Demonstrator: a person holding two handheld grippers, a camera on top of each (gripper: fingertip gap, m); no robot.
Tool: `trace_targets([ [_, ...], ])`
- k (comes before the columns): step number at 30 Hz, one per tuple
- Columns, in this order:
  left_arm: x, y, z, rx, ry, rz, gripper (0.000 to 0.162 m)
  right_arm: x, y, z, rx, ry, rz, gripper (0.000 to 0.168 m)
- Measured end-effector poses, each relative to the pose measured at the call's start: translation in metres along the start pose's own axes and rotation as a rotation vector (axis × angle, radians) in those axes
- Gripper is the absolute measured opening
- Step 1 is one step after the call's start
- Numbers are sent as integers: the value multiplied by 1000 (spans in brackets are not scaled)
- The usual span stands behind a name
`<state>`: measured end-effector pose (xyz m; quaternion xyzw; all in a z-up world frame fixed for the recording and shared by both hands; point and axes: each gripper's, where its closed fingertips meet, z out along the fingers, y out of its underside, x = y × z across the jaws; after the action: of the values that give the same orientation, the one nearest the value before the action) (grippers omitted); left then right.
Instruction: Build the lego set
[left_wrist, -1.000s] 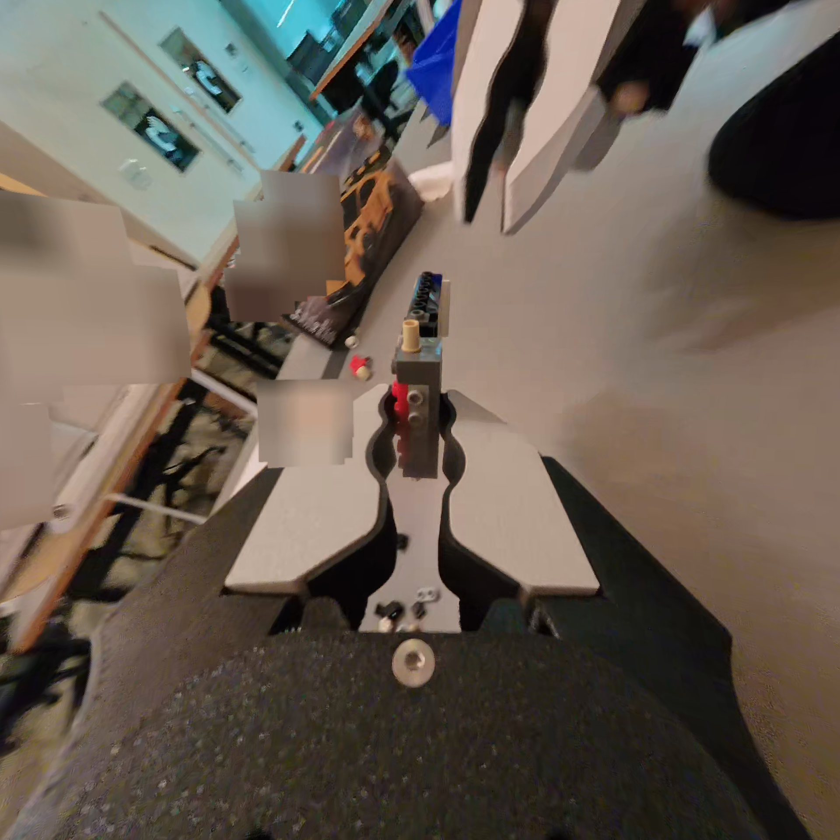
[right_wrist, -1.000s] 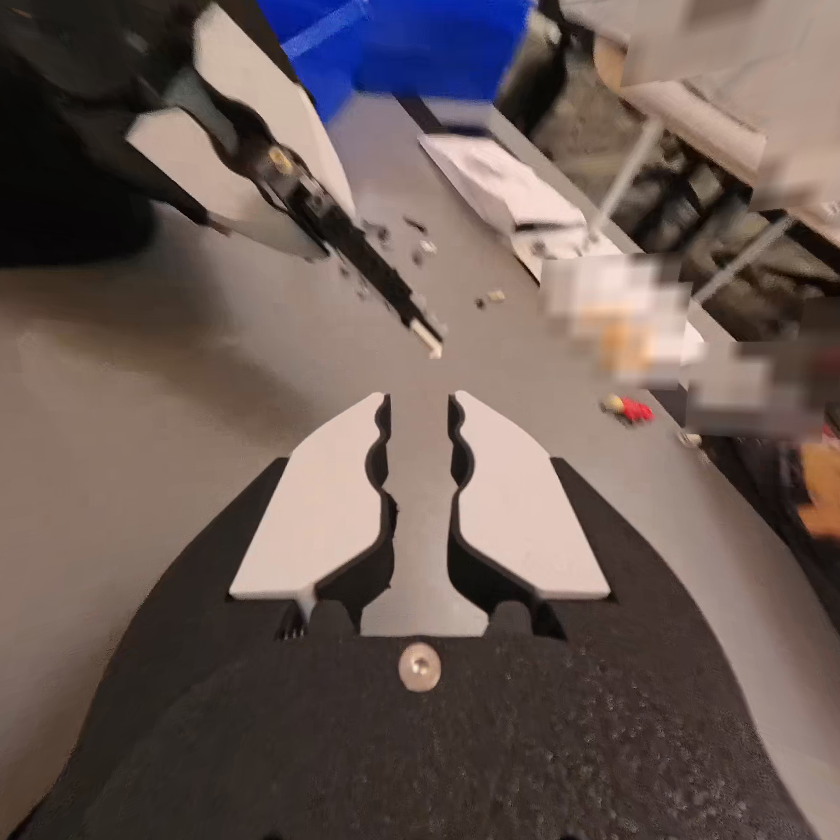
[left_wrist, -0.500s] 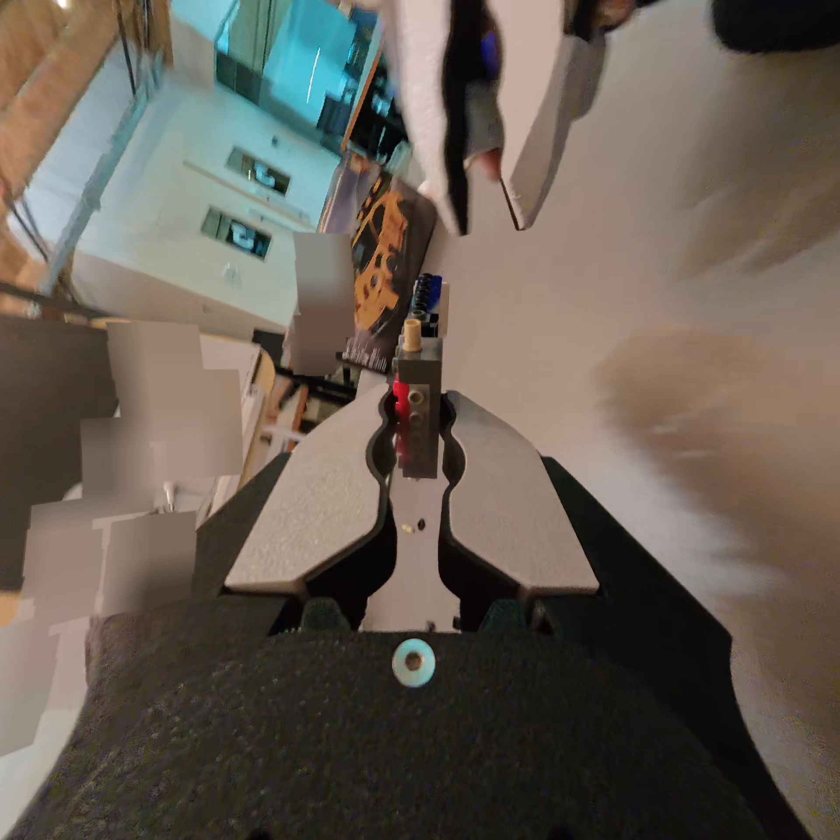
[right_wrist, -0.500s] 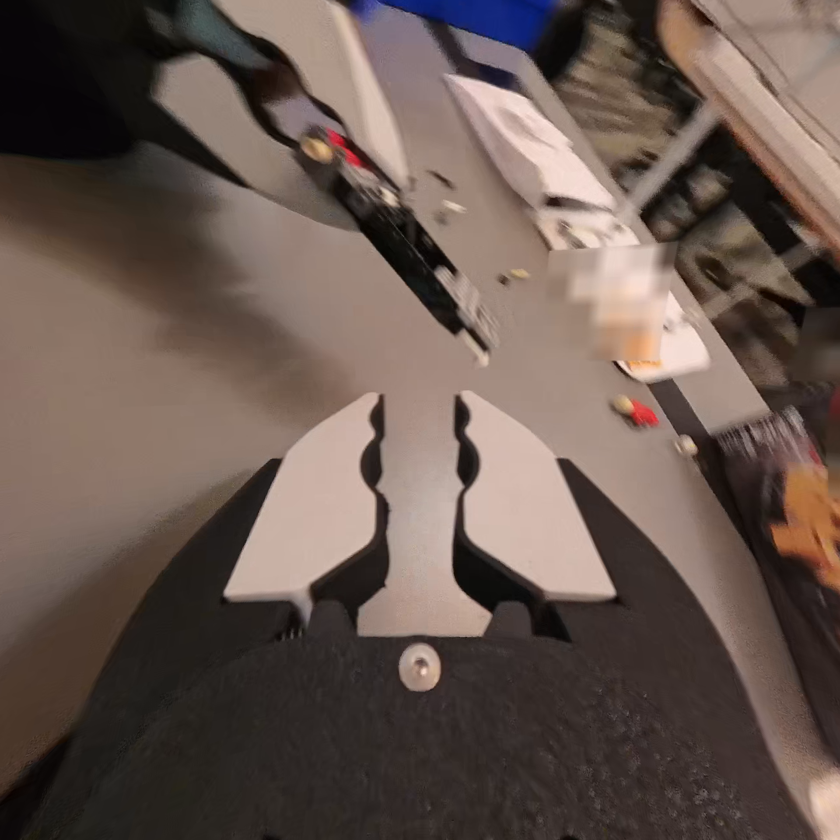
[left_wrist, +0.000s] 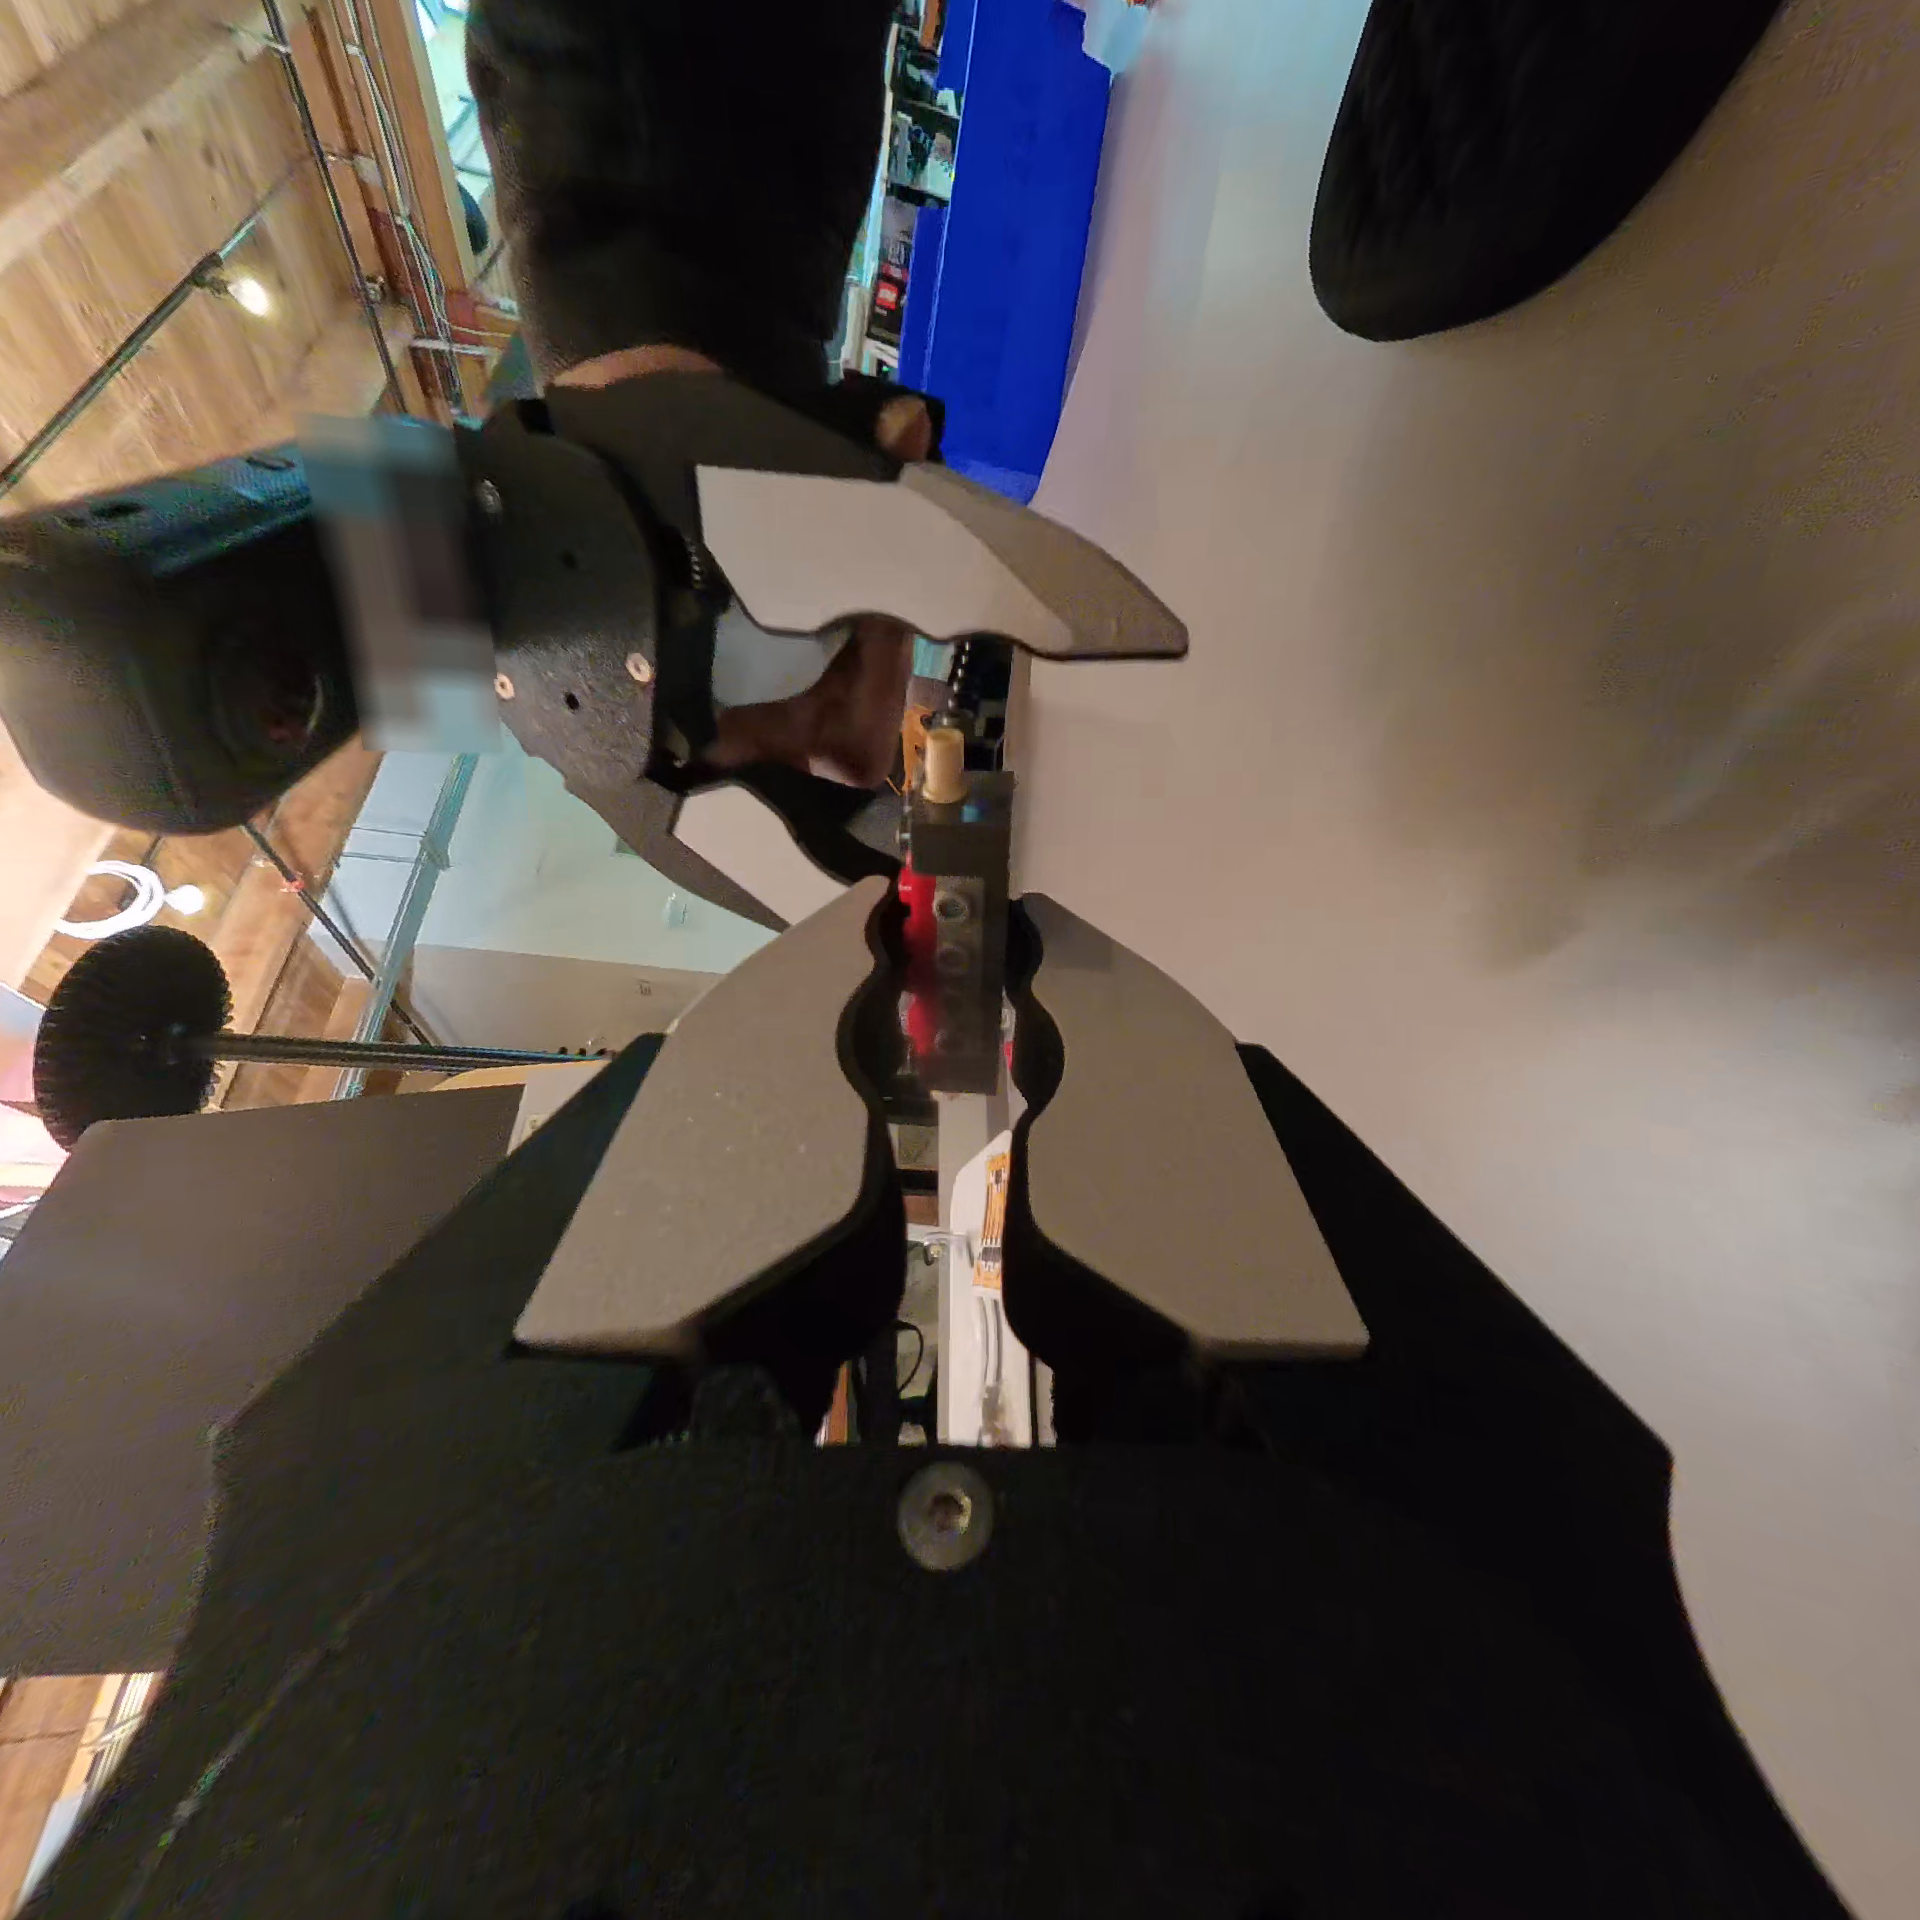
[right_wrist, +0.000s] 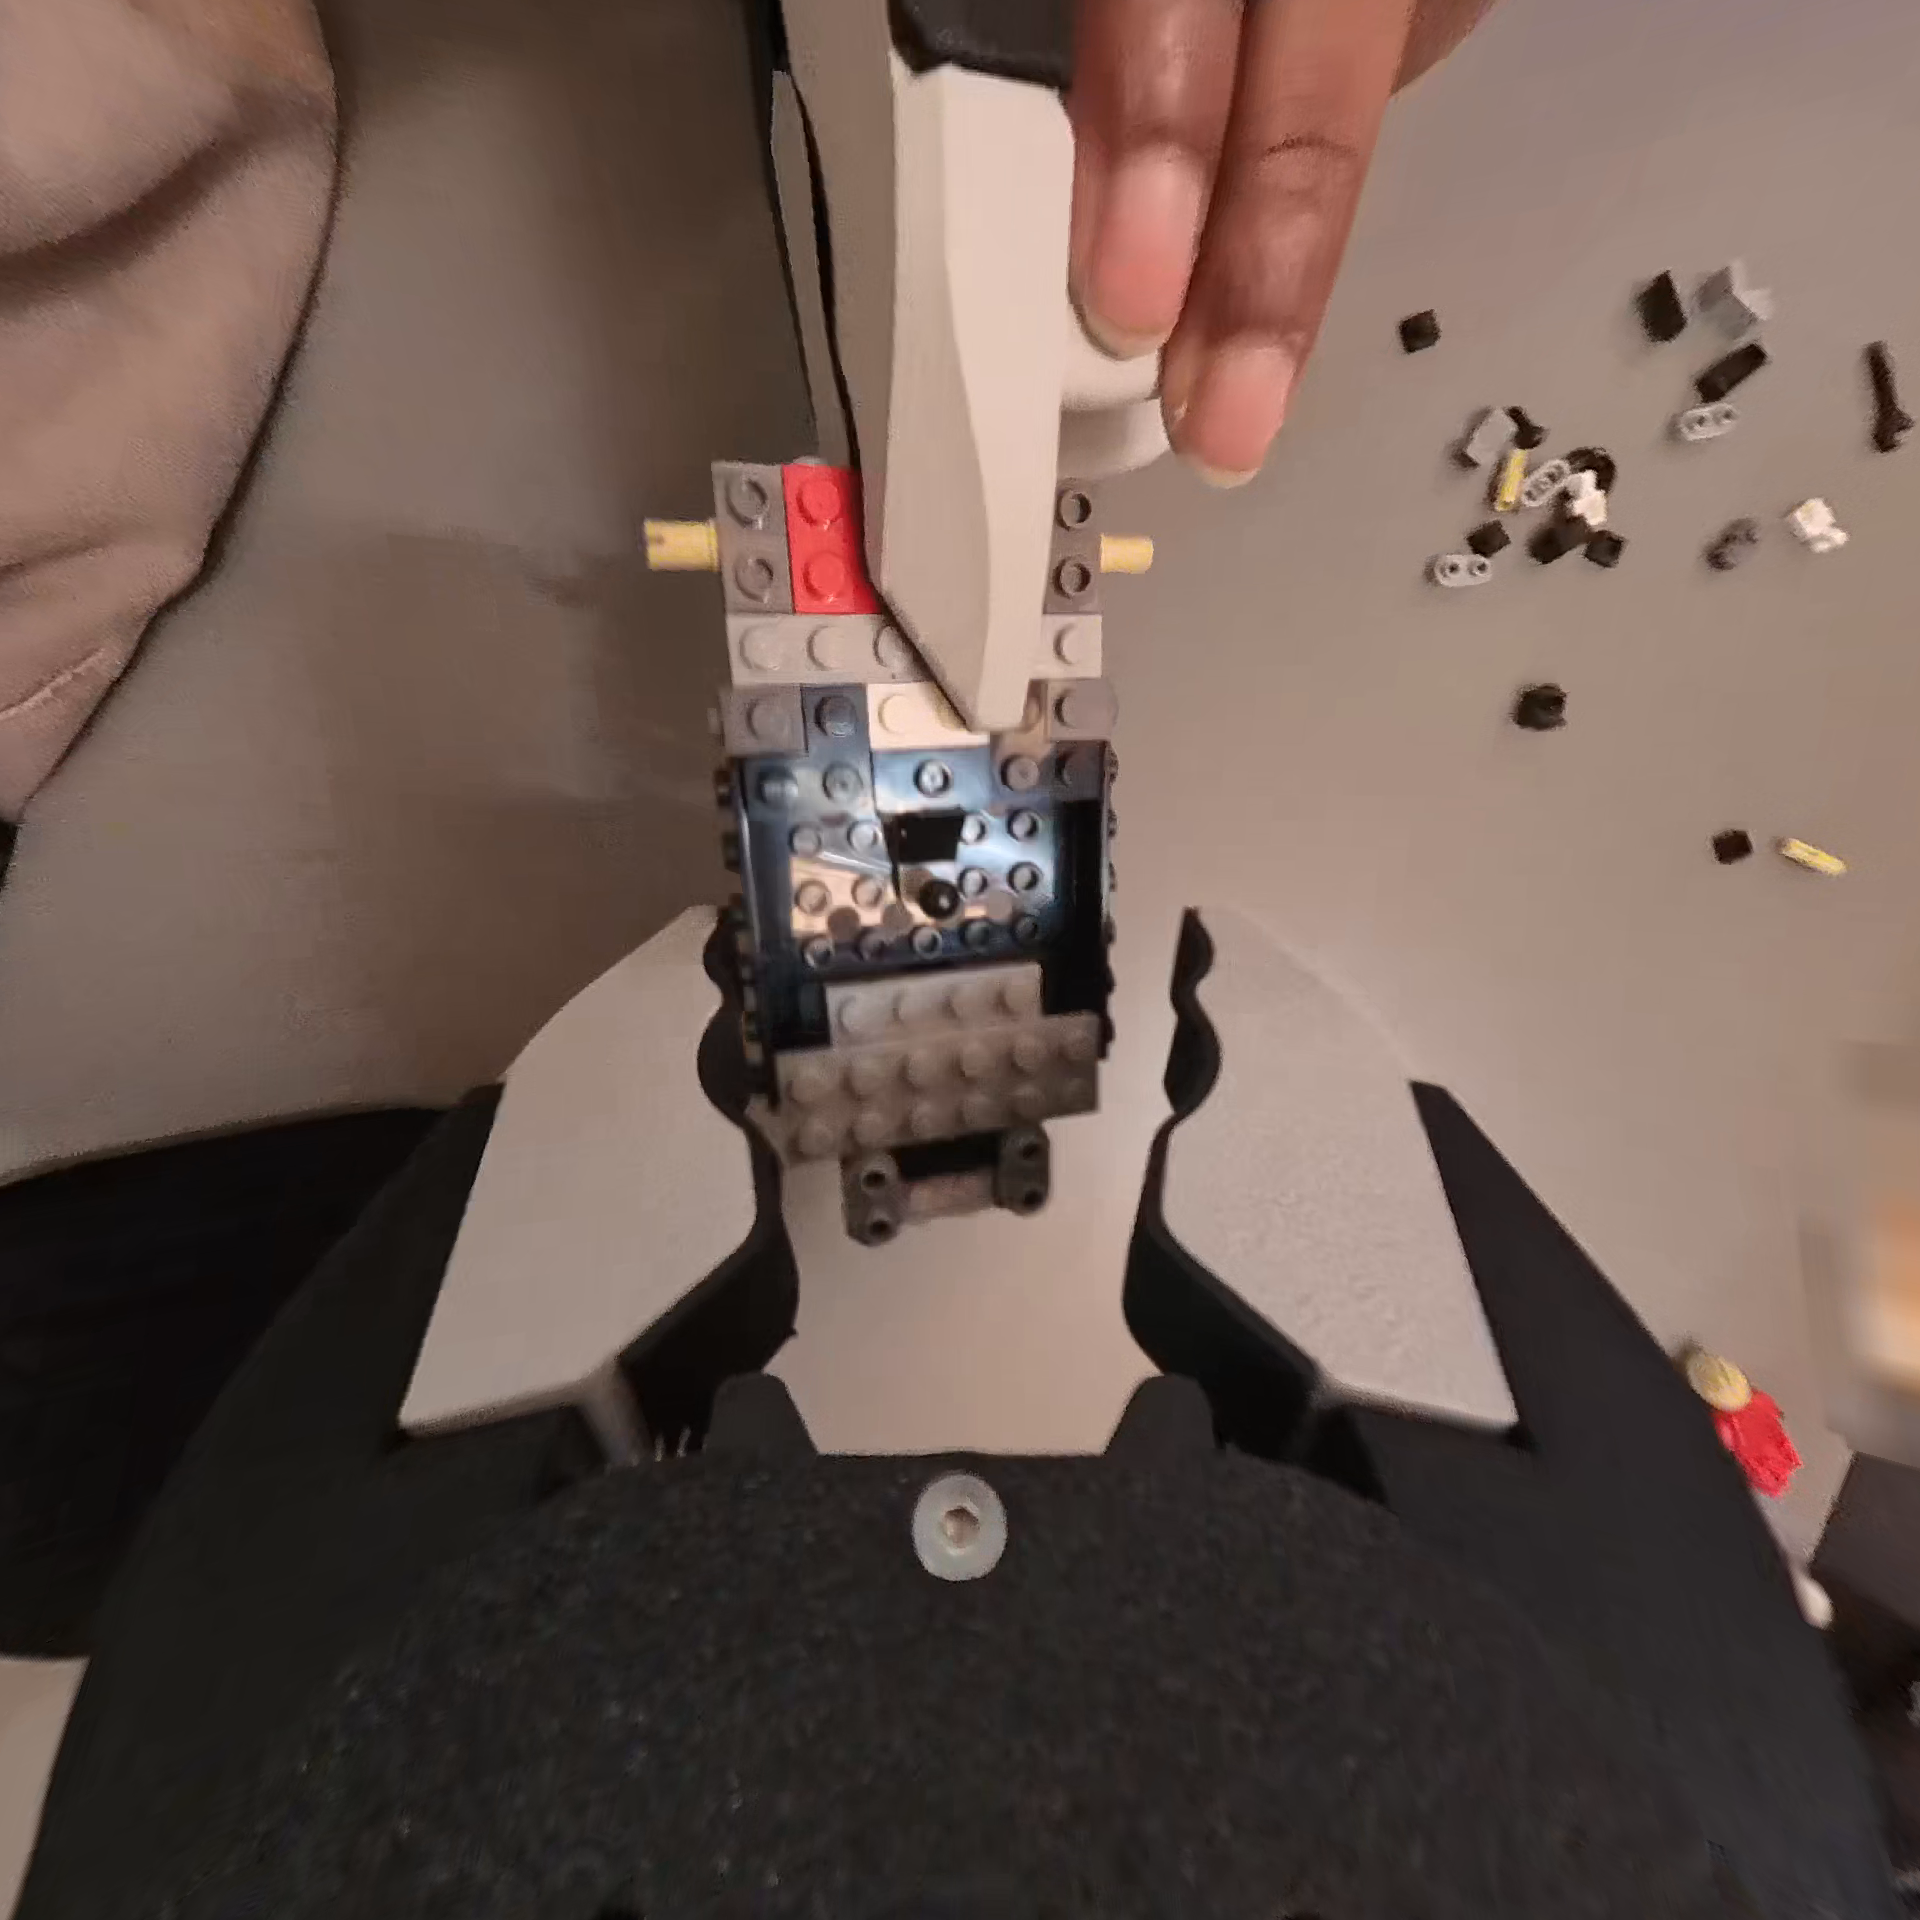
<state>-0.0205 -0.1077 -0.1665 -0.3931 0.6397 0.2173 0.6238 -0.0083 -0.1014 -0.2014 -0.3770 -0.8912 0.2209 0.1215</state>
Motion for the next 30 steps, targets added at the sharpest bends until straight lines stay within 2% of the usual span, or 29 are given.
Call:
trace_targets([
  [1, 0, 2, -1, -10, 0, 7, 17, 1, -2, 3, 6, -6, -5, 71],
  [2, 1, 6, -1, -20, -2, 14, 17, 4, -2, 5, 6, 6, -13, 66],
  [7, 6, 20, -2, -39, -8, -36, 16, 15, -1, 8, 15, 37, 23, 65],
  [10, 8, 31, -5, -60, 12, -105, 26, 21, 7, 8, 2, 68, 50, 65],
  [15, 10, 44, -11, -56, 79, -408, 36, 26, 29, 12, -26, 105, 110, 65],
  [19, 17, 41, -10, -31, 167, -618, 52, 27, 39, 17, -42, 126, 134, 66],
  [22, 24, 32, -9, -22, 201, -543, 54, 23, 34, 20, -8, 85, 163, 66],
  [25, 36, 27, -7, -42, 199, -370, 47, 17, 29, 22, 42, 15, 212, 65],
  [28, 32, 24, -7, -55, 136, -255, 21, 10, 26, 22, 72, -63, 262, 65],
  [29, 30, 23, -8, -59, 116, -228, 2, 10, 27, 22, 74, -69, 270, 65],
  [30, 26, 19, -9, -40, 90, -216, 0, 9, 25, 21, 100, -83, 289, 65],
])
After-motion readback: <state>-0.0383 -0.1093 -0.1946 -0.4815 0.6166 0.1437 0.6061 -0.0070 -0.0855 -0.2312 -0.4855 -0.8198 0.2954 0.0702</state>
